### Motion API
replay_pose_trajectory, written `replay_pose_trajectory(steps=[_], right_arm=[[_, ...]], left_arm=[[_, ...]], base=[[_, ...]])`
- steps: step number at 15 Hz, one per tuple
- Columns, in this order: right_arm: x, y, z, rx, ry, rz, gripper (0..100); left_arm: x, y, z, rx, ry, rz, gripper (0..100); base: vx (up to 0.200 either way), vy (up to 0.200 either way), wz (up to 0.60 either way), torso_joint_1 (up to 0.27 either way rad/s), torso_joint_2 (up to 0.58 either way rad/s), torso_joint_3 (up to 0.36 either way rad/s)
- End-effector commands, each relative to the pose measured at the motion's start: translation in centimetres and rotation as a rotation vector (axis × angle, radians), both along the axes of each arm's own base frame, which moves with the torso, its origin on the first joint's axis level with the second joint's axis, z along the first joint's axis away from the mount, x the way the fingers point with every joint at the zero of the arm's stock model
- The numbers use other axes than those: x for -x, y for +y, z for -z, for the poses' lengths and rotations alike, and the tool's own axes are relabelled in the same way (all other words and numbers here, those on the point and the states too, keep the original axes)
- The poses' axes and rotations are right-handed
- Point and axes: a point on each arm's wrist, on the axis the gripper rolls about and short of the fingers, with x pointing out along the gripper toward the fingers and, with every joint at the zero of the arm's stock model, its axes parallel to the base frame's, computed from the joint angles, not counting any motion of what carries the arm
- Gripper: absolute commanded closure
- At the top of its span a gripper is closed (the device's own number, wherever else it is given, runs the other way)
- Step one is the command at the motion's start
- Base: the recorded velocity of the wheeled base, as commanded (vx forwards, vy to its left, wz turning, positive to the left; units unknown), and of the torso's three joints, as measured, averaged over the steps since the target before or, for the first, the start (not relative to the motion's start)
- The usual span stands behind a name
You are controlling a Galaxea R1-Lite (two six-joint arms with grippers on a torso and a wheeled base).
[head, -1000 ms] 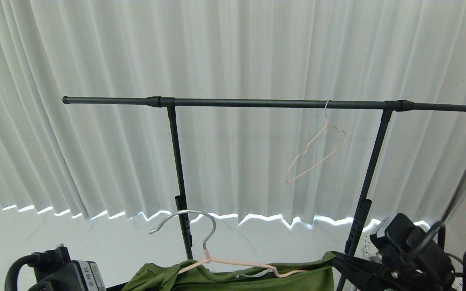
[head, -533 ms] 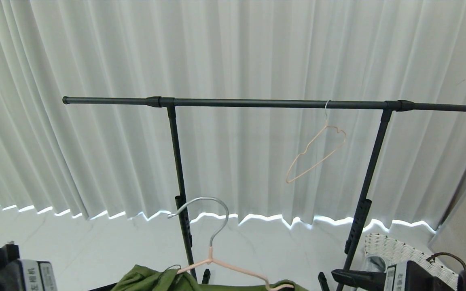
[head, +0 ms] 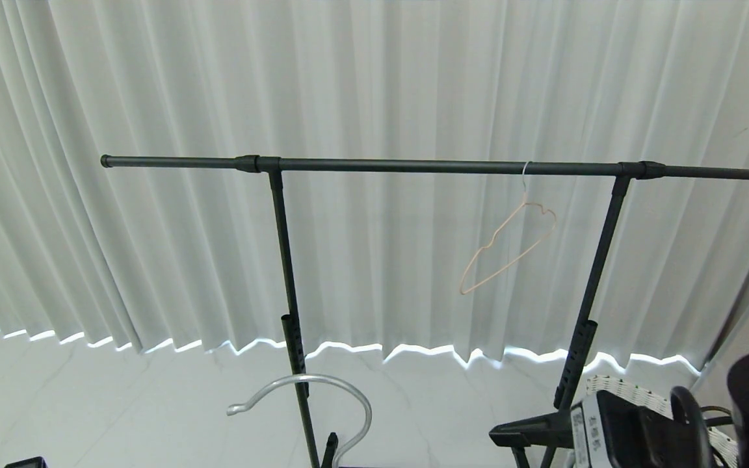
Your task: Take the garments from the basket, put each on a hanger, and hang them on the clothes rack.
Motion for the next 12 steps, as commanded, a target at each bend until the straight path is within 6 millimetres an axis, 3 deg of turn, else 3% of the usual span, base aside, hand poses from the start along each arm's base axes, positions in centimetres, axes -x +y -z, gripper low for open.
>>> replay_pose_trajectory(steps=[1, 7, 12], right_arm=[[-1.4, 2.6, 0.4, 0.023, 0.031, -0.031, 0], [0.1, 4.3, 1.1, 0.038, 0.081, -0.161, 0], [0.0, 5.7, 2.2, 0.045, 0.082, -0.176, 0]], left_arm=[[0.1, 0.0, 0.0, 0.002, -0.001, 0.008, 100], [0.0, 0.0, -0.2, 0.007, -0.005, 0.008, 100], [0.0, 0.0, -0.4, 0.013, -0.01, 0.008, 100]], base=[[0.0, 0.0, 0.0, 0.0, 0.0, 0.0], [0.0, 0.0, 0.0, 0.0, 0.0, 0.0], [0.0, 0.0, 0.0, 0.0, 0.0, 0.0]])
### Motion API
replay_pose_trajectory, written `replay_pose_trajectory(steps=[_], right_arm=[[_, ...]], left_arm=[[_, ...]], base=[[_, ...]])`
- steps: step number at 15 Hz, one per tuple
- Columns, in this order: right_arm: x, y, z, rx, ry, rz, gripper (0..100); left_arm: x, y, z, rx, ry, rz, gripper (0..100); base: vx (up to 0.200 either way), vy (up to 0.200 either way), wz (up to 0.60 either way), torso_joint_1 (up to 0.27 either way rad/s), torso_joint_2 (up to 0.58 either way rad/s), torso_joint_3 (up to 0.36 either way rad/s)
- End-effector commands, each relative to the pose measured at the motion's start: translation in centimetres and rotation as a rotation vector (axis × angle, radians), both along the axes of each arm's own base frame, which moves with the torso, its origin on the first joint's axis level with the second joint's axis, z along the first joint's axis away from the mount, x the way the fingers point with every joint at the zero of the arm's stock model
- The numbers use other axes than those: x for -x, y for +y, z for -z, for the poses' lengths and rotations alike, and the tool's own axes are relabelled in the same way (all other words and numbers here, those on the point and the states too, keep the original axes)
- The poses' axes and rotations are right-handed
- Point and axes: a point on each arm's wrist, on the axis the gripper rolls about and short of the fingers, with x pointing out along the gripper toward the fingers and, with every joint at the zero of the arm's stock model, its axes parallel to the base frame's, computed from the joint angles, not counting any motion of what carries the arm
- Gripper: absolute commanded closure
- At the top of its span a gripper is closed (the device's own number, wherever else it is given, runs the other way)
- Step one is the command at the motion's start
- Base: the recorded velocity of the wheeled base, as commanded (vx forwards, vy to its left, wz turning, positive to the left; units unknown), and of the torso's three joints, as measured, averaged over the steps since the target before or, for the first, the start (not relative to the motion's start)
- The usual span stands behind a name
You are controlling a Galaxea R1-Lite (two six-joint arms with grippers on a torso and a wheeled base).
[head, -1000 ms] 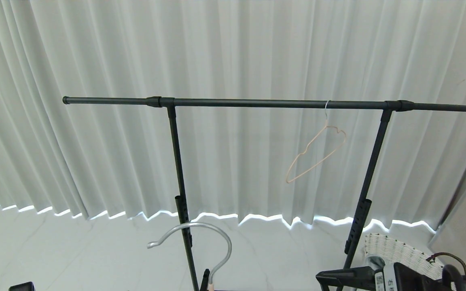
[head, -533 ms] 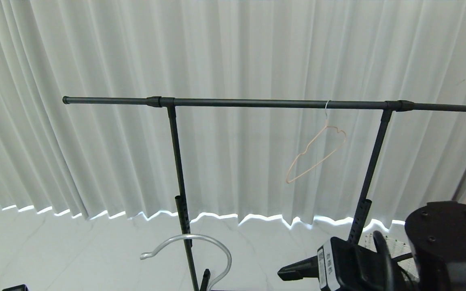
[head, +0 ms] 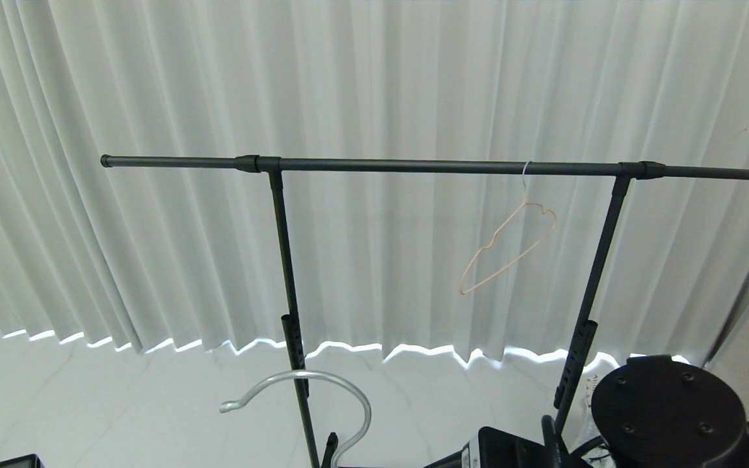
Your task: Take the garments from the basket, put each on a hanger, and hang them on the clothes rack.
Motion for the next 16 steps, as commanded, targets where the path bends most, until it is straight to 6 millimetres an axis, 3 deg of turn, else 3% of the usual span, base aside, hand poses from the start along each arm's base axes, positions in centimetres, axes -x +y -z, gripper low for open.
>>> replay_pose_trajectory(steps=[1, 2, 10, 11, 16], right_arm=[[-0.2, 0.9, 0.9, 0.007, 0.002, -0.004, 0], [-0.2, 1.0, 0.9, 0.005, 0.001, -0.004, 100], [-0.3, 0.7, 0.5, -0.009, -0.009, 0.007, 100], [-0.2, 0.5, 0.3, -0.016, -0.012, 0.007, 100], [-0.2, -0.9, -1.2, -0.037, -0.028, 0.044, 100]], left_arm=[[0.0, 0.0, 0.0, 0.0, -0.001, 0.001, 100], [0.0, 0.0, -0.1, 0.001, -0.002, 0.001, 100], [0.0, 0.0, 0.0, -0.001, -0.002, 0.001, 100], [0.0, 0.0, 0.0, -0.002, -0.002, 0.001, 0], [0.0, 0.0, 0.1, 0.002, 0.007, -0.004, 0]], base=[[0.0, 0.0, 0.0, 0.0, 0.0, 0.0], [0.0, 0.0, 0.0, 0.0, 0.0, 0.0], [0.0, 0.0, 0.0, 0.0, 0.0, 0.0], [0.0, 0.0, 0.0, 0.0, 0.0, 0.0], [0.0, 0.0, 0.0, 0.0, 0.0, 0.0]])
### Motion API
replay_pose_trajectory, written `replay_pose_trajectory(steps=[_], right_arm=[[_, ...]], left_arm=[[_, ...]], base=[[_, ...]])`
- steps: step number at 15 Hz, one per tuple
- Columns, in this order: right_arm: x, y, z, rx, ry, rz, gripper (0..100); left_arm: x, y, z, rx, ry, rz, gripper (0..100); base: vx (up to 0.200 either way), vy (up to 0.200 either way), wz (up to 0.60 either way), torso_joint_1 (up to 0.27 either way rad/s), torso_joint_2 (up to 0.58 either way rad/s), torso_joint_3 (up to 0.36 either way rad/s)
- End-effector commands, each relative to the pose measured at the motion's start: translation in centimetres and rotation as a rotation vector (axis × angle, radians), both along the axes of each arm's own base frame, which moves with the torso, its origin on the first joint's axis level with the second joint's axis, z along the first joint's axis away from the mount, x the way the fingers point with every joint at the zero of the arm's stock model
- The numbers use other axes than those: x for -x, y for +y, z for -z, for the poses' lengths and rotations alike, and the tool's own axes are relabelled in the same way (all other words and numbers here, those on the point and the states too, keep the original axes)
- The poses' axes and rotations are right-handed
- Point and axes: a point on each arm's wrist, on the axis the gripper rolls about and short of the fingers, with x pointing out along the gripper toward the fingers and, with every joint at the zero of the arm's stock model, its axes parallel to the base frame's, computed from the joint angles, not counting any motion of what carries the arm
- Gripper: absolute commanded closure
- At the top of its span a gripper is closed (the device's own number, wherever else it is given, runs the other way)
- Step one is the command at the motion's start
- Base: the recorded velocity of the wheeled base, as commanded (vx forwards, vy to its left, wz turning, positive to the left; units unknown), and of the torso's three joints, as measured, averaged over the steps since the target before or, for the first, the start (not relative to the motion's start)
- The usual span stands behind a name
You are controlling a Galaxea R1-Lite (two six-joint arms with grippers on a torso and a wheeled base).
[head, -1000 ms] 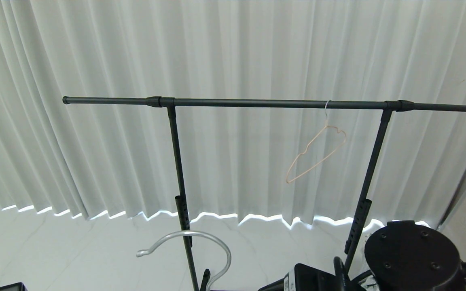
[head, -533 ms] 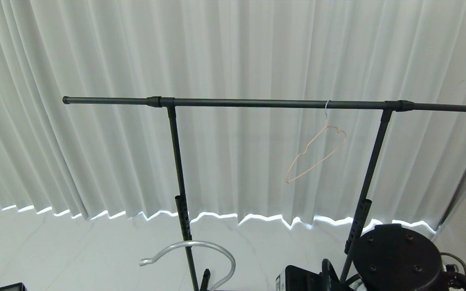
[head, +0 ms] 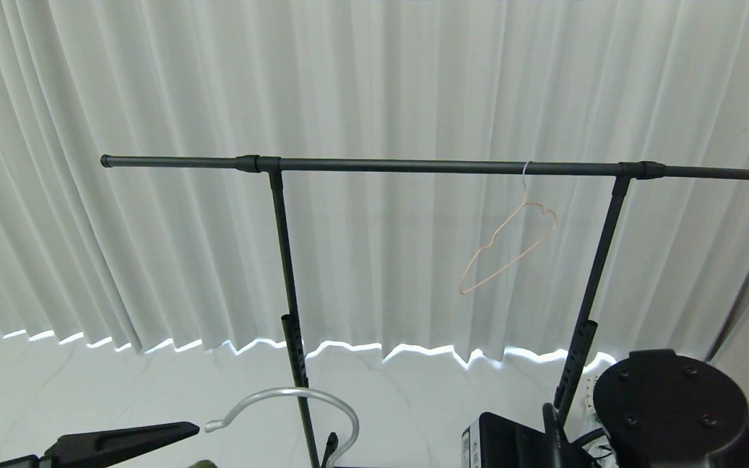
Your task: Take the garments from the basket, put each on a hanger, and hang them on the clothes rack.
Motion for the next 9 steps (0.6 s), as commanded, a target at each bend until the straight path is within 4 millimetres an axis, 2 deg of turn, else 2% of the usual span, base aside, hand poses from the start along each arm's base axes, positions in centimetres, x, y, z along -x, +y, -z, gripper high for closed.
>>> replay_pose_trajectory(steps=[1, 5, 7, 9], right_arm=[[0.1, -1.5, -1.3, -0.014, -0.006, 0.021, 100], [-0.2, -4.3, -2.7, -0.009, -0.005, 0.087, 100], [0.0, -6.3, -3.7, -0.009, -0.021, 0.146, 100], [0.0, -7.4, -4.1, -0.005, -0.035, 0.196, 100]], left_arm=[[0.0, 0.0, 0.0, 0.0, 0.001, 0.0, 0], [0.1, 0.2, 0.3, 0.001, 0.007, -0.005, 0], [0.7, 1.2, 1.8, 0.004, 0.038, -0.035, 0], [1.3, 2.5, 4.4, -0.003, 0.092, -0.11, 0]], base=[[0.0, 0.0, 0.0, 0.0, 0.0, 0.0], [0.0, 0.0, 0.0, 0.0, 0.0, 0.0], [0.0, 0.0, 0.0, 0.0, 0.0, 0.0], [0.0, 0.0, 0.0, 0.0, 0.0, 0.0]])
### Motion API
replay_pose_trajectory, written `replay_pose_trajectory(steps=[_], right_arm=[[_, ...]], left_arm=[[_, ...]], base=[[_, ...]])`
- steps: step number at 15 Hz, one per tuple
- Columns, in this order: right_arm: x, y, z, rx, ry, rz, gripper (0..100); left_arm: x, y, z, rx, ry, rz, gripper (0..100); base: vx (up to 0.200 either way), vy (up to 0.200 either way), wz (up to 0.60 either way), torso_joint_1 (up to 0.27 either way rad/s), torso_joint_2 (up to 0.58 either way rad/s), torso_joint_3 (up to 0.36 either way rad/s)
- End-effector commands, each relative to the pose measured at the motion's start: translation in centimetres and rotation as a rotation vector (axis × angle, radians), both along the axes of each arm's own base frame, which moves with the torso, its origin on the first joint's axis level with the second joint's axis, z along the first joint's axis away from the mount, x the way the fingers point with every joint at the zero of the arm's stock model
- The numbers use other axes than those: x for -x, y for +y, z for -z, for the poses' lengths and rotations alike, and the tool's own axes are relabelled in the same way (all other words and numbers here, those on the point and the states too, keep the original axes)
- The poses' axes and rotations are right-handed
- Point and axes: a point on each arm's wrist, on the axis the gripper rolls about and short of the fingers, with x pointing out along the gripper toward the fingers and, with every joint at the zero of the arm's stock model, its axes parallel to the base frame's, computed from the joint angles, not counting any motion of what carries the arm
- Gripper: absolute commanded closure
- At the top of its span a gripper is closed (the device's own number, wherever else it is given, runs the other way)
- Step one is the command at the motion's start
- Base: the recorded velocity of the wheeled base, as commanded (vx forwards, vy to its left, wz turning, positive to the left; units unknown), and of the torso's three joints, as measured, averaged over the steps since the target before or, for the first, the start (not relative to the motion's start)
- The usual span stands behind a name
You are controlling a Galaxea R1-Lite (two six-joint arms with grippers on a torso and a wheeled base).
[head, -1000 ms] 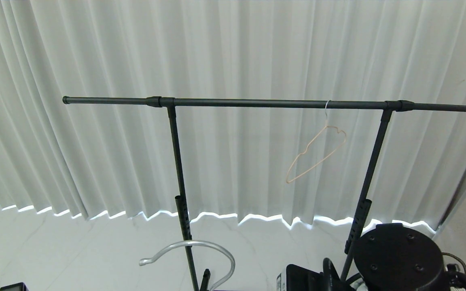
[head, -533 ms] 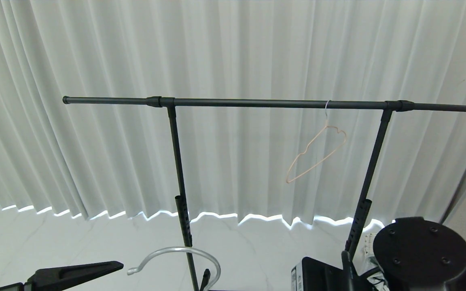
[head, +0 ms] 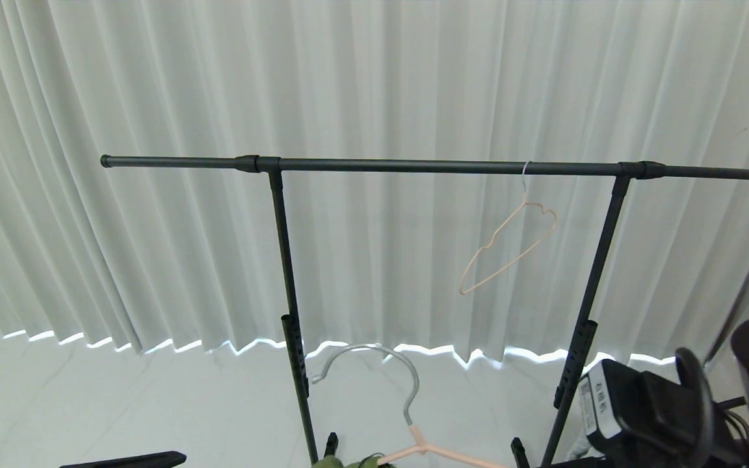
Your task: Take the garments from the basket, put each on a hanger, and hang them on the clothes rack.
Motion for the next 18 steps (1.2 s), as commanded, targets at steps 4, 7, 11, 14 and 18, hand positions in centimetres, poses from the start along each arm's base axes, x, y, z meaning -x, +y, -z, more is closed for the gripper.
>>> replay_pose_trajectory(steps=[4, 7, 11, 14, 18], right_arm=[[0.3, -1.7, -1.1, -0.025, -0.049, 0.078, 100], [0.2, -1.6, -0.8, -0.025, -0.015, 0.1, 100], [0.0, -1.5, -0.7, -0.03, -0.008, 0.114, 100], [-0.3, -1.6, -0.7, -0.029, -0.006, 0.13, 100], [-0.2, -1.6, -0.8, -0.032, -0.008, 0.13, 100]], left_arm=[[2.3, 3.9, 7.1, -0.006, 0.088, -0.253, 0], [2.5, 4.3, 7.3, 0.1, 0.173, -0.39, 0], [3.0, 4.8, 7.4, 0.17, 0.154, -0.49, 0], [3.1, 4.8, 7.4, 0.176, 0.149, -0.481, 0], [3.7, 5.2, 7.3, 0.234, 0.096, -0.399, 0]], base=[[0.0, 0.0, 0.0, 0.0, 0.0, 0.0], [0.0, 0.0, 0.0, 0.0, 0.0, 0.0], [0.0, 0.0, 0.0, 0.0, 0.0, 0.0], [0.0, 0.0, 0.0, 0.0, 0.0, 0.0], [0.0, 0.0, 0.0, 0.0, 0.0, 0.0]])
